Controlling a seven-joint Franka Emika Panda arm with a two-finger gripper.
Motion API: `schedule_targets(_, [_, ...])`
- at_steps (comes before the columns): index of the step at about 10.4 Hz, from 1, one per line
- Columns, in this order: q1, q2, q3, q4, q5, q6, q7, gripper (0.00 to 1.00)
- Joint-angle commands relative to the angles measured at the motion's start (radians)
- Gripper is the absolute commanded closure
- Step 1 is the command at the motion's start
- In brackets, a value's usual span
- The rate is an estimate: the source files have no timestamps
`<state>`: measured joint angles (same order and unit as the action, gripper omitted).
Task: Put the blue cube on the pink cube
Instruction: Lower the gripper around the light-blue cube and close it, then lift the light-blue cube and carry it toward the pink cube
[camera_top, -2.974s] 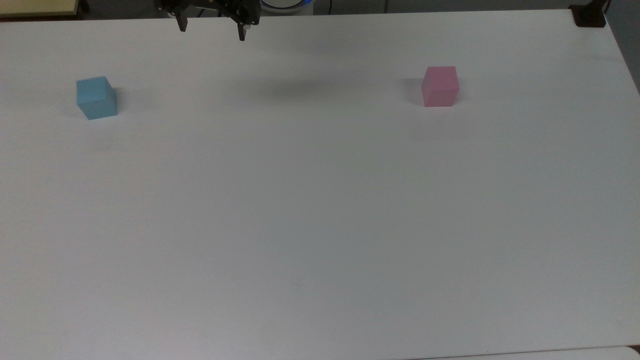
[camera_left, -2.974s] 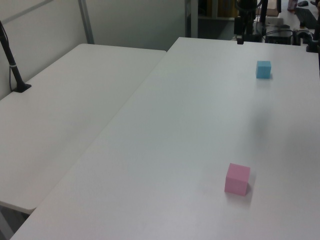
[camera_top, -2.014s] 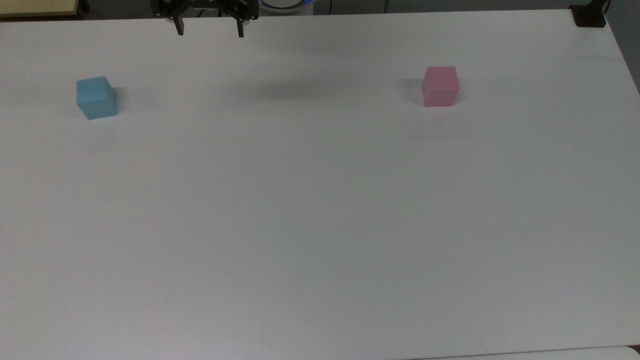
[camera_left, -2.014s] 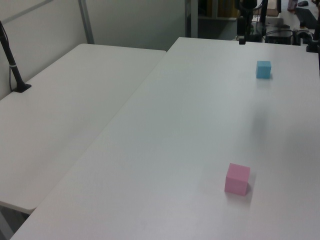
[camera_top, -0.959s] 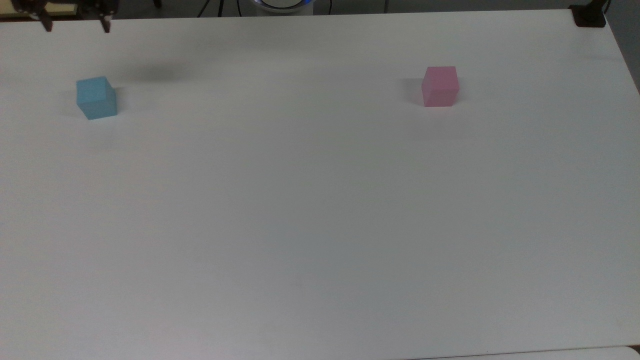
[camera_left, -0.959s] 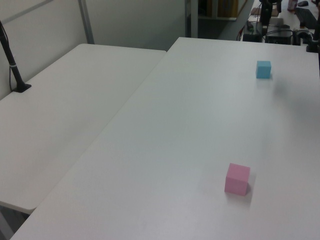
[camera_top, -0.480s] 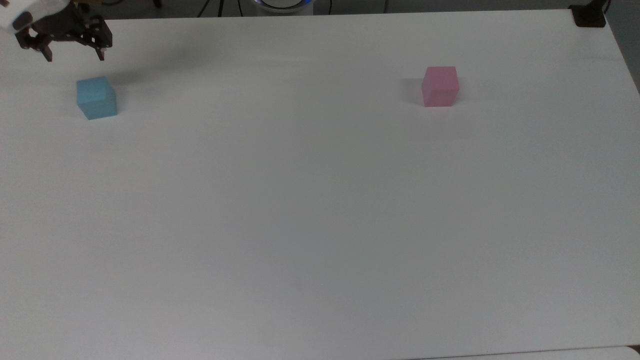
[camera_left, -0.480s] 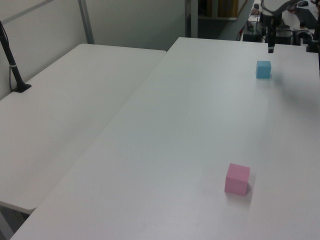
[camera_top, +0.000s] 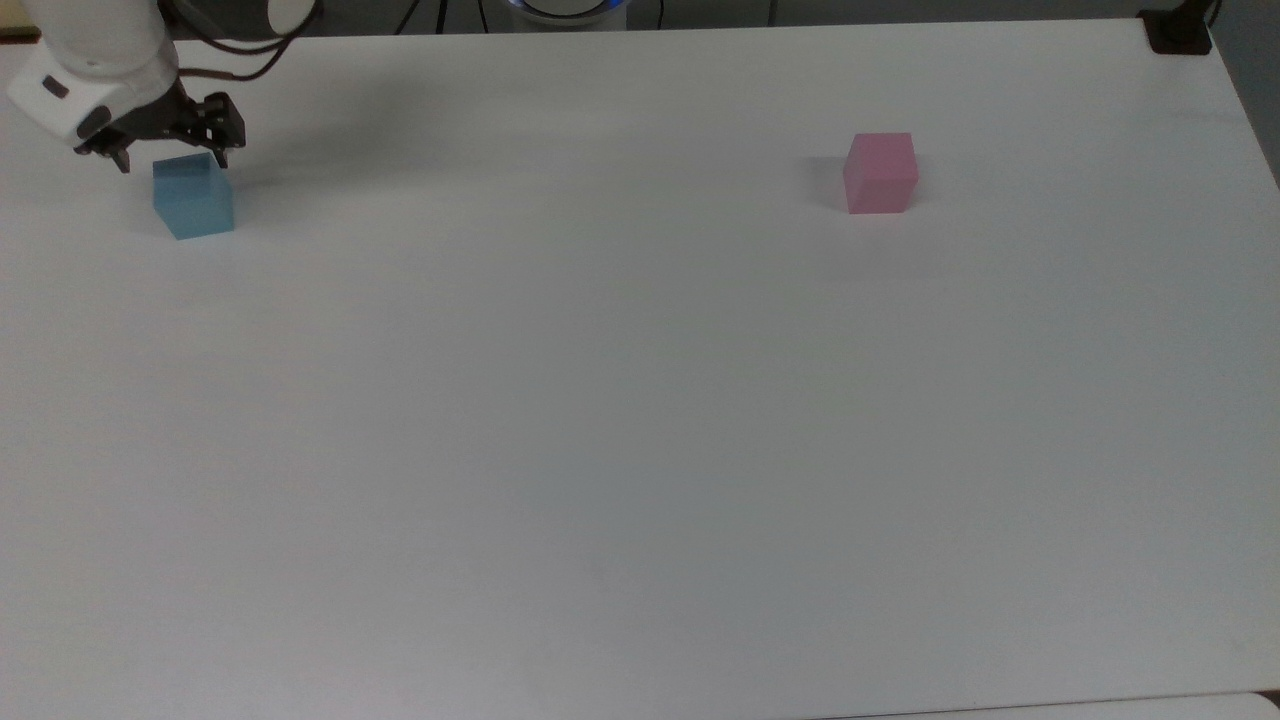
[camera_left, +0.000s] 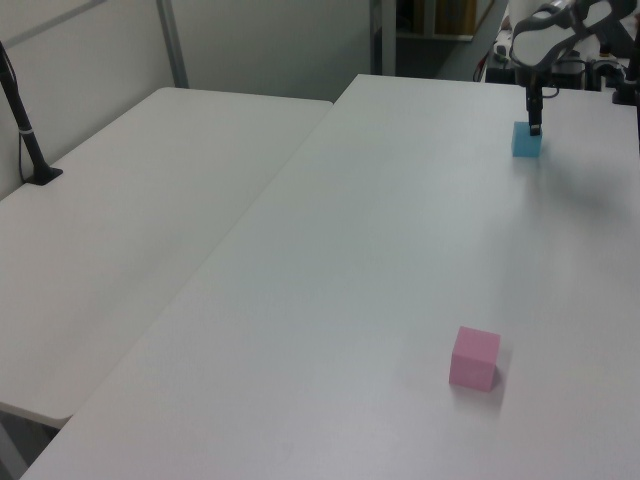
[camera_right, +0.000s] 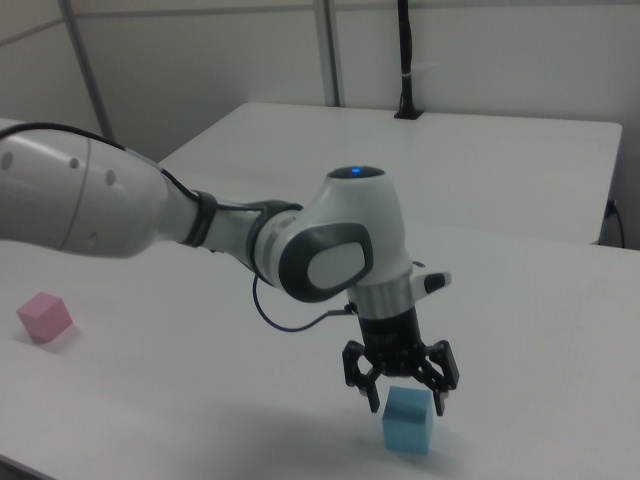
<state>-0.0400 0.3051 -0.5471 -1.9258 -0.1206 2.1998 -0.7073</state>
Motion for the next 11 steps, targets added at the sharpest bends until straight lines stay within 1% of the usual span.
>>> schedule_targets(1, [0.017,0.051,-0.014,-0.01,-0.007,0.07,-0.001,0.0])
schedule_targets(2, [0.017,0.06,-0.011,-0.01,-0.007,0.078,0.005,0.14])
schedule_targets(3, [0.017,0.06,-0.011,-0.01,-0.005,0.078,0.003,0.47])
schedule_targets(4, [0.017,0.052,-0.011,-0.009,-0.004,0.066,0.003,0.75])
schedule_targets(5, [0.02,0.03,-0.011,-0.007,0.001,0.036,0.005,0.85])
schedule_targets(6, [0.023,-0.001,-0.01,0.002,0.015,-0.032,0.005,0.85])
schedule_targets(8, [0.057,-0.11,-0.007,0.01,0.073,-0.135,0.009,0.85])
schedule_targets(9, [0.069,-0.156,-0.004,0.031,0.075,-0.202,0.037,0.85])
schedule_targets(10, [0.089,-0.185,0.015,0.062,0.075,-0.253,0.101,0.85])
schedule_targets(11, [0.095,-0.198,0.05,0.092,0.073,-0.293,0.19,0.85])
